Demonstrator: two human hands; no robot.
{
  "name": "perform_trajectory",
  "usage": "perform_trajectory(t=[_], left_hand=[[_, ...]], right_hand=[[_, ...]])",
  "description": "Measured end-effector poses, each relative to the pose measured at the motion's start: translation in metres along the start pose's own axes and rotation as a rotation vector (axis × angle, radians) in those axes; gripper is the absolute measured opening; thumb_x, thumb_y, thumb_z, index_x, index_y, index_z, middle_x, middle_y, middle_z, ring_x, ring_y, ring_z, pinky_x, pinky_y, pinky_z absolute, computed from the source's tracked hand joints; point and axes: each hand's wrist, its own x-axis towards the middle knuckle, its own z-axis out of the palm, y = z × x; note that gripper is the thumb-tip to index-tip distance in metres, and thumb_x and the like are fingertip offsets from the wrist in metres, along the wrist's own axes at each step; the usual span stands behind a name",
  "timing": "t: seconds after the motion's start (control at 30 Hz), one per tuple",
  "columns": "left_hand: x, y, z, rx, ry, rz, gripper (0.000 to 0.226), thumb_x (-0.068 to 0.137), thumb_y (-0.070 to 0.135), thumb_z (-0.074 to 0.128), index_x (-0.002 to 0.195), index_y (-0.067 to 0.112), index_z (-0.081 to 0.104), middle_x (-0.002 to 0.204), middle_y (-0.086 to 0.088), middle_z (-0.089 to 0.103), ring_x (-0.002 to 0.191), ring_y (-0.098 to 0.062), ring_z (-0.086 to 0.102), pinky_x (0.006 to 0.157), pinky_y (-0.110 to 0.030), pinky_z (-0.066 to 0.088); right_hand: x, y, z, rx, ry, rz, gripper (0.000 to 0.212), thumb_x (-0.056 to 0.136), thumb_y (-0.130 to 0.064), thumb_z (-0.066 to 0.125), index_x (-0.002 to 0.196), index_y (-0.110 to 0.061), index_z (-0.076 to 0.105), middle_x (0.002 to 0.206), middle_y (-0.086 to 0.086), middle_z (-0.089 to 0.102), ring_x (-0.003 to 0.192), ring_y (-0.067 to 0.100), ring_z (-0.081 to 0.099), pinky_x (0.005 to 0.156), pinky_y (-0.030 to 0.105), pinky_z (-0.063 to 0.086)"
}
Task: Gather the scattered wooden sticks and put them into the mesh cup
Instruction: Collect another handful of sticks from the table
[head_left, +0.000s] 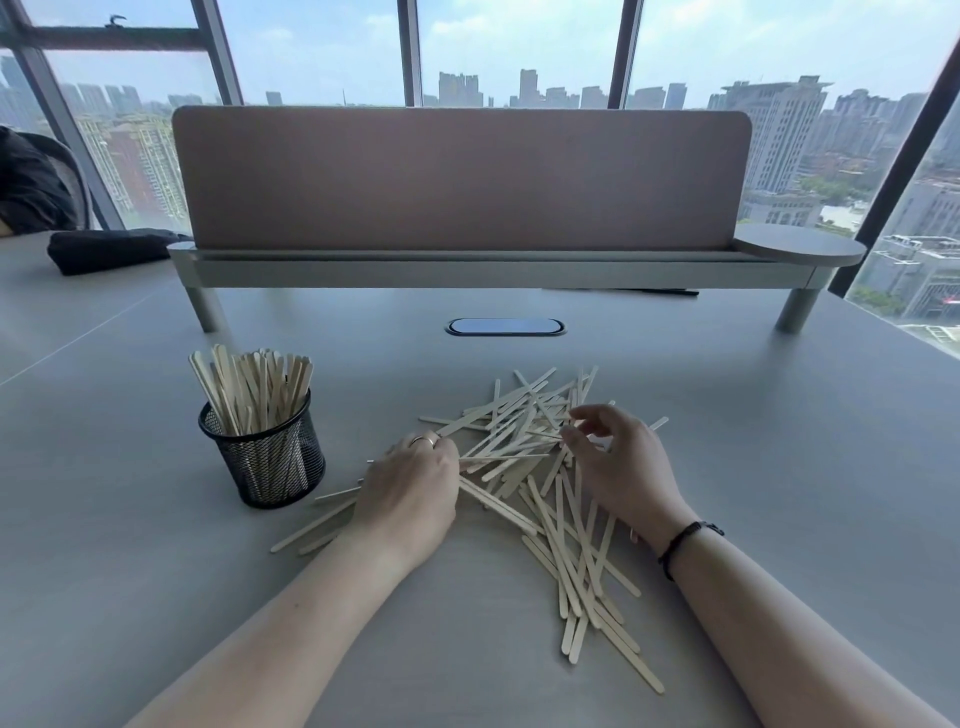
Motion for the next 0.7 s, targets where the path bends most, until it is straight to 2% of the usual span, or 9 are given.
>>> perform_trajectory(t=[0.1,0.23,0.37,0.5,0.57,0.63,0.7], left_hand=[[0.002,-0.006,-0.002,-0.073,0.017,0.004,0.034,0.091,0.004,0.04,0.12,0.018,0.054,0.109,-0.006,0.065,0.107,-0.029,0.059,0.079,-0.037,0.044],[0.004,-0.017,-0.009,-0.218,0.102,0.102,0.024,0.095,0.007,0.043,0.118,0.011,0.051,0.104,-0.014,0.068,0.096,-0.037,0.062,0.071,-0.038,0.039],[0.006,-0.025,-0.009,-0.345,0.221,0.181,0.003,0.099,0.014,0.044,0.101,0.013,0.044,0.091,-0.015,0.065,0.077,-0.042,0.063,0.056,-0.039,0.043],[0.007,-0.027,-0.007,-0.403,0.332,0.243,0.031,0.101,0.045,0.034,0.091,0.017,0.044,0.076,-0.002,0.065,0.065,-0.036,0.064,0.049,-0.036,0.045],[0.006,-0.027,-0.013,-0.519,0.353,0.228,0.047,0.097,0.06,0.038,0.084,0.016,0.044,0.071,0.001,0.065,0.061,-0.029,0.064,0.05,-0.04,0.049],[0.005,-0.026,-0.021,-0.706,0.394,0.198,0.06,0.092,0.072,0.041,0.078,0.014,0.049,0.062,0.004,0.06,0.05,-0.01,0.057,0.048,-0.032,0.048],[0.004,-0.023,-0.034,-0.852,0.486,0.135,0.058,0.088,0.075,0.043,0.065,0.022,0.043,0.05,0.007,0.043,0.044,-0.006,0.04,0.046,-0.021,0.035]], right_hand=[[0.001,0.001,0.0,0.026,0.021,0.001,0.024,0.091,-0.036,0.064,0.112,-0.025,0.069,0.1,-0.01,0.07,0.1,0.011,0.061,0.085,0.03,0.048],[0.003,0.003,0.0,0.047,0.052,0.018,0.027,0.09,-0.037,0.066,0.115,-0.026,0.067,0.097,-0.011,0.067,0.098,0.011,0.06,0.08,0.027,0.044],[0.003,0.004,-0.001,0.062,0.06,0.023,0.03,0.09,-0.04,0.065,0.116,-0.025,0.066,0.1,-0.008,0.067,0.098,0.01,0.06,0.082,0.028,0.045],[0.003,0.004,0.0,0.057,0.055,0.021,0.03,0.091,-0.042,0.064,0.116,-0.025,0.065,0.102,-0.008,0.066,0.099,0.009,0.06,0.082,0.028,0.044],[0.003,0.005,0.0,0.046,0.052,0.02,0.03,0.091,-0.042,0.064,0.116,-0.027,0.065,0.103,-0.008,0.066,0.101,0.009,0.059,0.082,0.027,0.043],[0.002,0.006,0.0,0.02,0.044,0.008,0.029,0.091,-0.043,0.063,0.116,-0.028,0.064,0.106,-0.009,0.065,0.105,0.01,0.058,0.084,0.028,0.043],[0.001,0.006,0.0,-0.029,0.027,-0.022,0.029,0.091,-0.043,0.063,0.117,-0.03,0.063,0.109,-0.009,0.063,0.109,0.012,0.057,0.089,0.031,0.045]])
